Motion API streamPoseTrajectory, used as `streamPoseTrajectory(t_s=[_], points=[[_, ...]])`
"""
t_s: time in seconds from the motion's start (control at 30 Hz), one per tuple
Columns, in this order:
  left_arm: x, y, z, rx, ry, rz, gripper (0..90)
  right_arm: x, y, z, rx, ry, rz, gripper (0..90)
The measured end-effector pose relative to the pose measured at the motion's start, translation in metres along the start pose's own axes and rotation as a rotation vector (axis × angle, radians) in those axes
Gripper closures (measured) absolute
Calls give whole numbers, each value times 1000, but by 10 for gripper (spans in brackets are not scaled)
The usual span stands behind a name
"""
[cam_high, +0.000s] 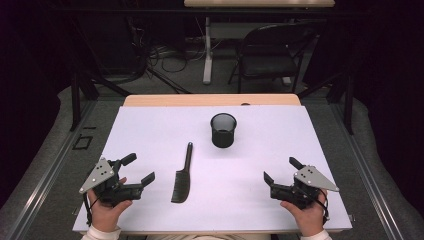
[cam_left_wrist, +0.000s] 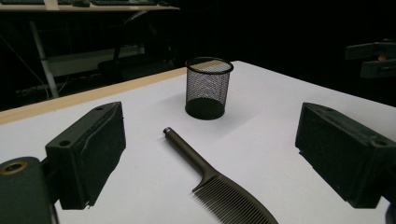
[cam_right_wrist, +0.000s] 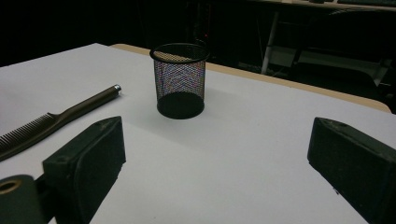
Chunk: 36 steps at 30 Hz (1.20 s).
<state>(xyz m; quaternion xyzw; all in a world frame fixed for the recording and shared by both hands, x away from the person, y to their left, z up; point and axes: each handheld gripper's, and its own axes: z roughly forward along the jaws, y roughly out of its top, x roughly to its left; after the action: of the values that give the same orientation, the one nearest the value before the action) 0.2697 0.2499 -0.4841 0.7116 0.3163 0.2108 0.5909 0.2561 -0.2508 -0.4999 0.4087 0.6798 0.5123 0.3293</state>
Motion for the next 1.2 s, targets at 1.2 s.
streamPoseTrajectory(t_s=[1.2], points=[[-3,23,36,150,-20,-34,159,7,-10,9,53,0,-32,72]])
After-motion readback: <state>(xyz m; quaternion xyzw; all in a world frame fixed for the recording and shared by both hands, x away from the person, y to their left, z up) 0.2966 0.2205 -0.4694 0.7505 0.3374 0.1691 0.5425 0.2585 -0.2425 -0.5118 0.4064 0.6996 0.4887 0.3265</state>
